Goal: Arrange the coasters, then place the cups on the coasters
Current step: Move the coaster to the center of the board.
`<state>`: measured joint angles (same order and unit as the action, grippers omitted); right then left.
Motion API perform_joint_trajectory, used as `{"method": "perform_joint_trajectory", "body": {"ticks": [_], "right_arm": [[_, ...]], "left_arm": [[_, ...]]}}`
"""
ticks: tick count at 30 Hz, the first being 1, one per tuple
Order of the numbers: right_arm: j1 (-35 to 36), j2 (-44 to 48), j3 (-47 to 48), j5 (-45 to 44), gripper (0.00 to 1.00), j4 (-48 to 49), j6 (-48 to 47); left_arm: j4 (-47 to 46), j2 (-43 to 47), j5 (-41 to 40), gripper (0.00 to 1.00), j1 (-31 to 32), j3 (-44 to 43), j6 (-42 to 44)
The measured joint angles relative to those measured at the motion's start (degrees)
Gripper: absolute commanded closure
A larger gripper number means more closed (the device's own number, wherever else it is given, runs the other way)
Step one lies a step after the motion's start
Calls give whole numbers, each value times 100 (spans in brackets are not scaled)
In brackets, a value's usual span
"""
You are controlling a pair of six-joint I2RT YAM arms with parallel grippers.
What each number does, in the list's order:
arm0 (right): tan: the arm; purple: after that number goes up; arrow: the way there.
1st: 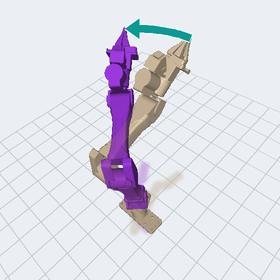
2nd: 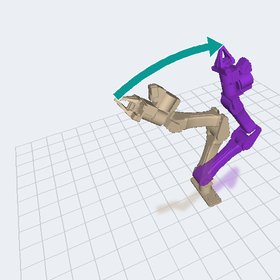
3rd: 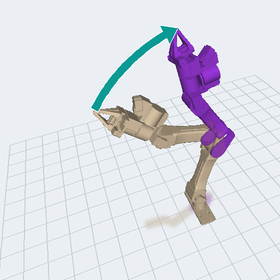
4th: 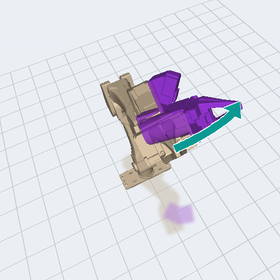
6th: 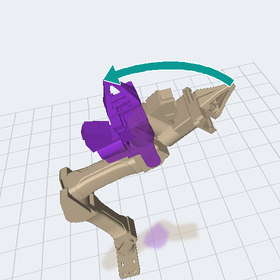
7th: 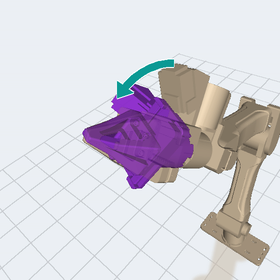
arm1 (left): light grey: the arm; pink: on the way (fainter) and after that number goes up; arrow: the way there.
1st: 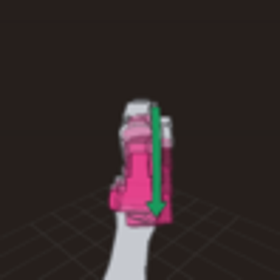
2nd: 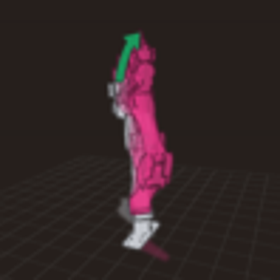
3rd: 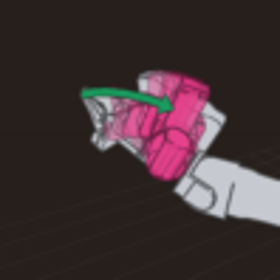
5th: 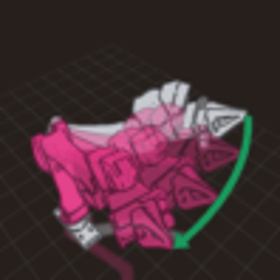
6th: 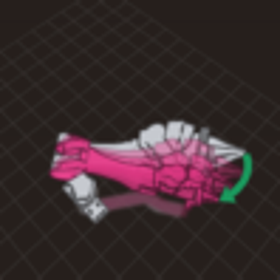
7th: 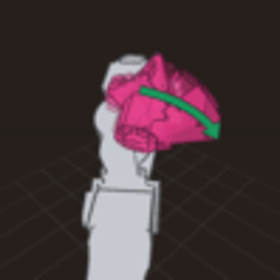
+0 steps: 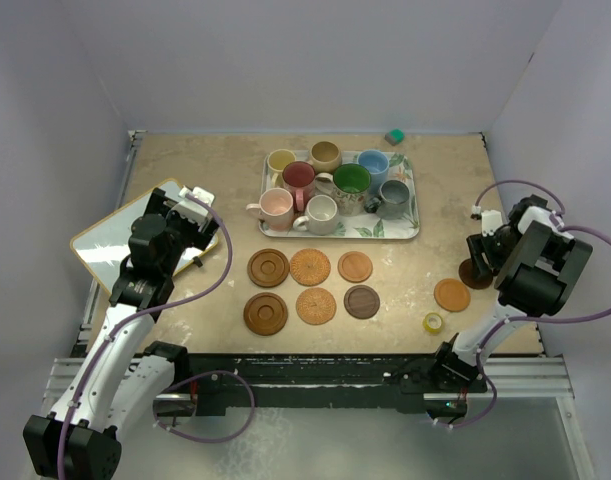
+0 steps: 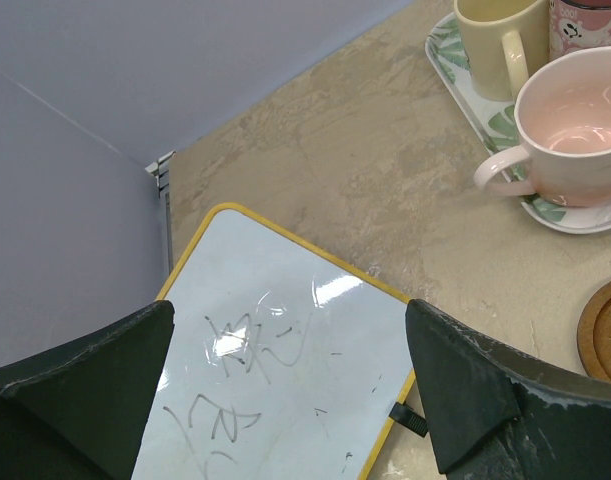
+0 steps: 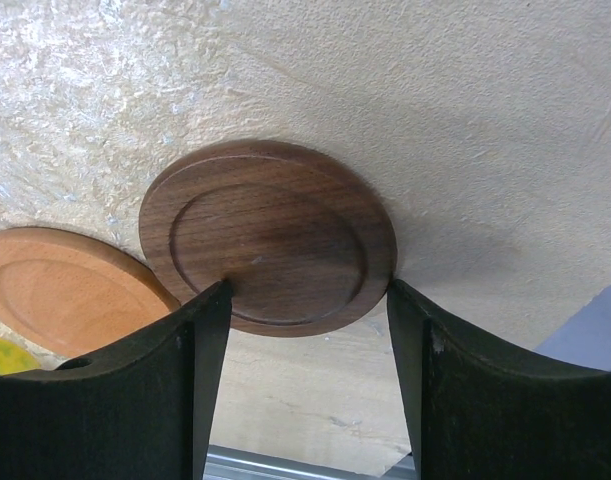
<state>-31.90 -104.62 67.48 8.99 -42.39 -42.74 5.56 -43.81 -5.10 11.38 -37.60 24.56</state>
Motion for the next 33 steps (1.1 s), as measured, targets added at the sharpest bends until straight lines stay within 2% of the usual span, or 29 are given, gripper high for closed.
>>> {"method": "perform_joint_trajectory", "body": {"ticks": [8,12,18,33], "right_arm": [[66,144,-173,61,39,74,-13],[339,280,-354,44,39,83,13],[1091,496,-608,-114,40,103,179],[3104,448,-551,-531,41,57,964]], "left_arm": [[0,0,-2,5,0,0,2],[0,0,-2,5,0,0,2],[0,2,-2,5,0,0,2],[-2,42,-2,5,0,0,2]]}}
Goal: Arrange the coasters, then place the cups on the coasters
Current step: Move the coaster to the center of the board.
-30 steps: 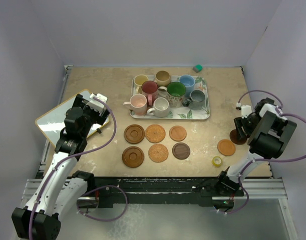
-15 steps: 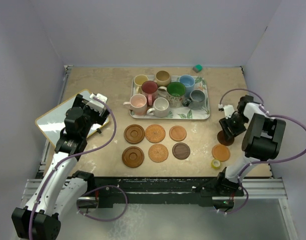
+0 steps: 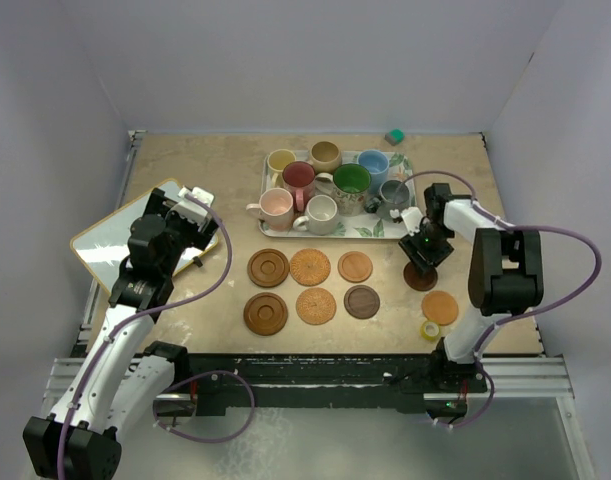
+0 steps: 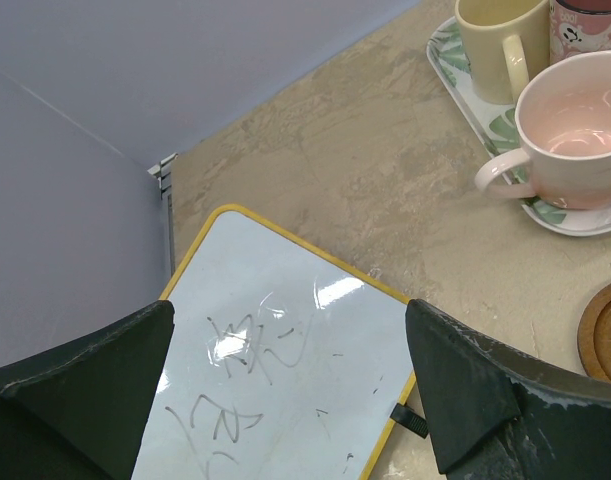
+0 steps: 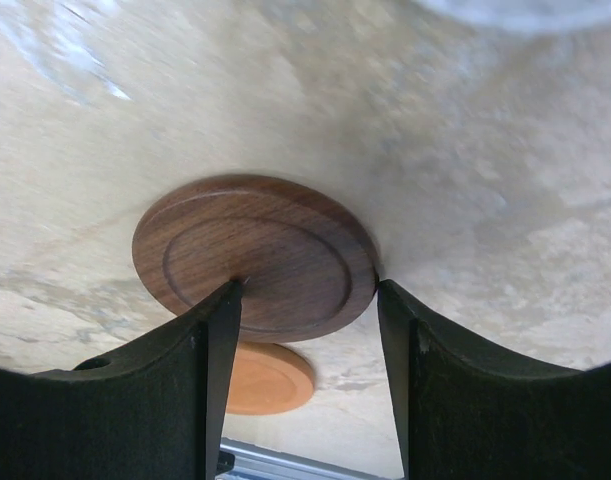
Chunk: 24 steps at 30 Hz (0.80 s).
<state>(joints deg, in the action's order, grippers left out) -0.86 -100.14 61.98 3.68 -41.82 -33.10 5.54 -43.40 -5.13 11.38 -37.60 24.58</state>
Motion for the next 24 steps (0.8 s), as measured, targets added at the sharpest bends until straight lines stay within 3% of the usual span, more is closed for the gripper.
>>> {"method": "perform_joint_trajectory", "body": {"ticks": [11,24], "right_arm": [[984,-166,234,-160,42,81,444],[1132,-44,166,74,42,352,553]], "left_arm": [[0,-2,-2,5,0,0,0],[-2,-2,-2,5,0,0,2]]}}
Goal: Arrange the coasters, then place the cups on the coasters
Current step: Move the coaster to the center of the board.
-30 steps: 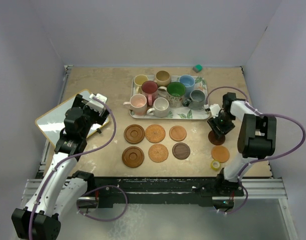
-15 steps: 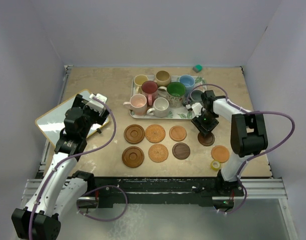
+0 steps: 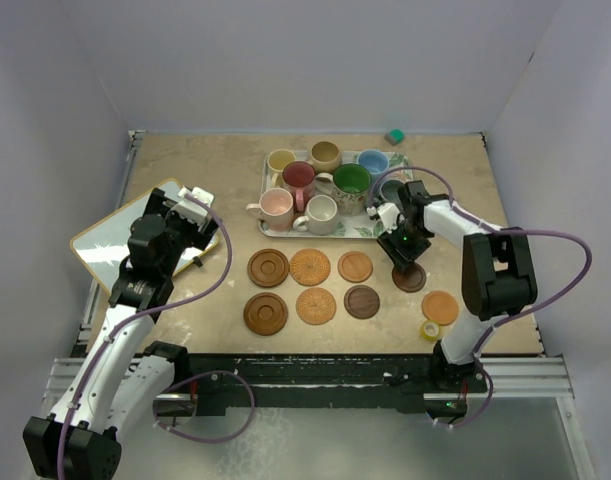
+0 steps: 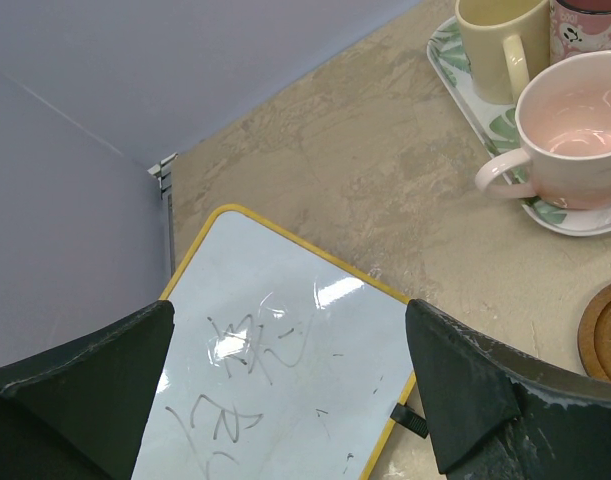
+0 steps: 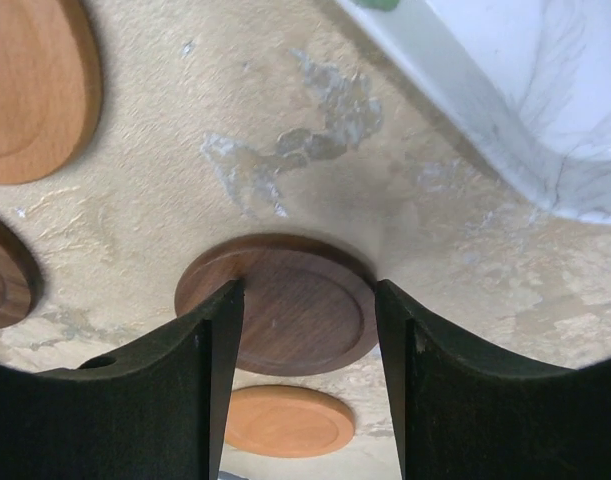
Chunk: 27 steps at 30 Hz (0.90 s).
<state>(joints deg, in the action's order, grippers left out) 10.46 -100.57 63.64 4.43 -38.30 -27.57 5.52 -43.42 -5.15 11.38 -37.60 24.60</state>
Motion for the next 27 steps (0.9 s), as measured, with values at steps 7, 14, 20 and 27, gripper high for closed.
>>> {"method": "perform_joint_trajectory", "body": {"ticks": [7,14,20,27], "right_arm": [[4,457,-282,81,40,245,-160],[4,330,-339,105,40,439,-330],[4,328,-400,109,40,463,-426],[4,328,-409,109,41,544,-492]], "left_arm": [[0,0,0,5,0,0,0],[0,0,0,5,0,0,0],[0,0,0,5,0,0,0],[-2,0,0,5,0,2,0]]}}
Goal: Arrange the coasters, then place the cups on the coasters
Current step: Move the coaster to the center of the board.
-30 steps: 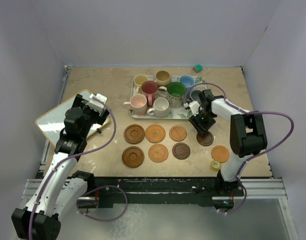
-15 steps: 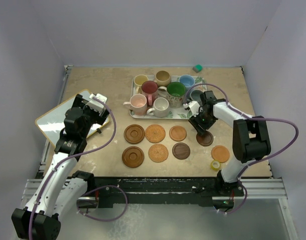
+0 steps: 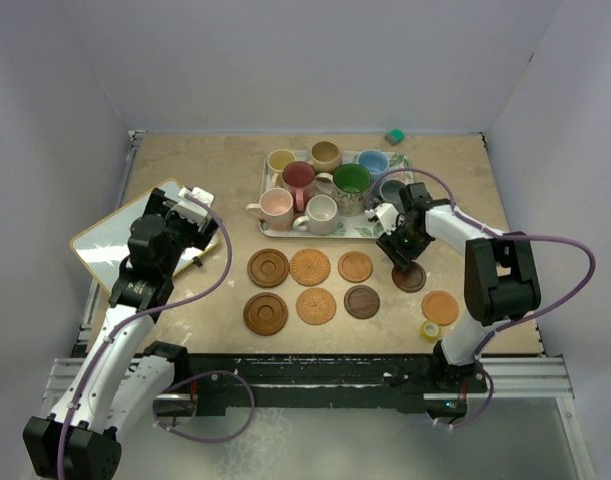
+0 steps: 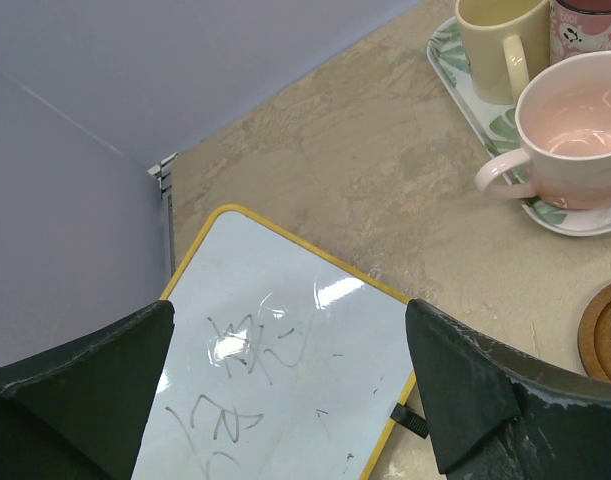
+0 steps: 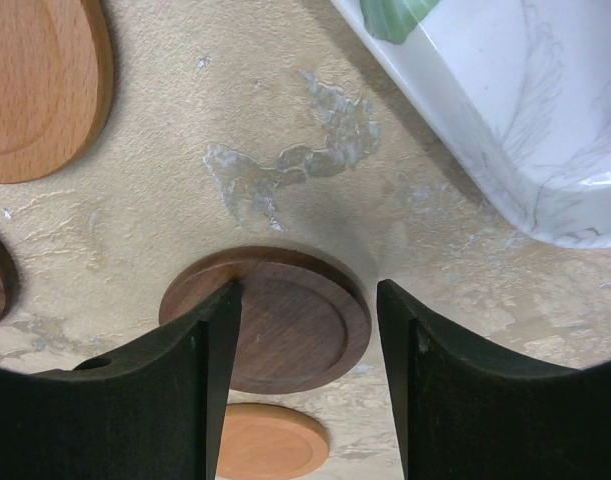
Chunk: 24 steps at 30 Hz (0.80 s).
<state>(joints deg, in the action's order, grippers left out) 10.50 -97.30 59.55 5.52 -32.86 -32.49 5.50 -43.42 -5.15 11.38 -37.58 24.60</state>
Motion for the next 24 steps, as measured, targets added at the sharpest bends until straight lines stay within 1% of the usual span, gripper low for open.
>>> {"method": "perform_joint_trajectory", "body": {"ticks": [12,24], "right_arm": [[-2,-96,131,26,43,24,48],[0,-321,365,339,43,271,177]], "left_arm": [[-2,0,0,5,0,-2,0],[-4,-11,-2,5,0,-2,2]]}}
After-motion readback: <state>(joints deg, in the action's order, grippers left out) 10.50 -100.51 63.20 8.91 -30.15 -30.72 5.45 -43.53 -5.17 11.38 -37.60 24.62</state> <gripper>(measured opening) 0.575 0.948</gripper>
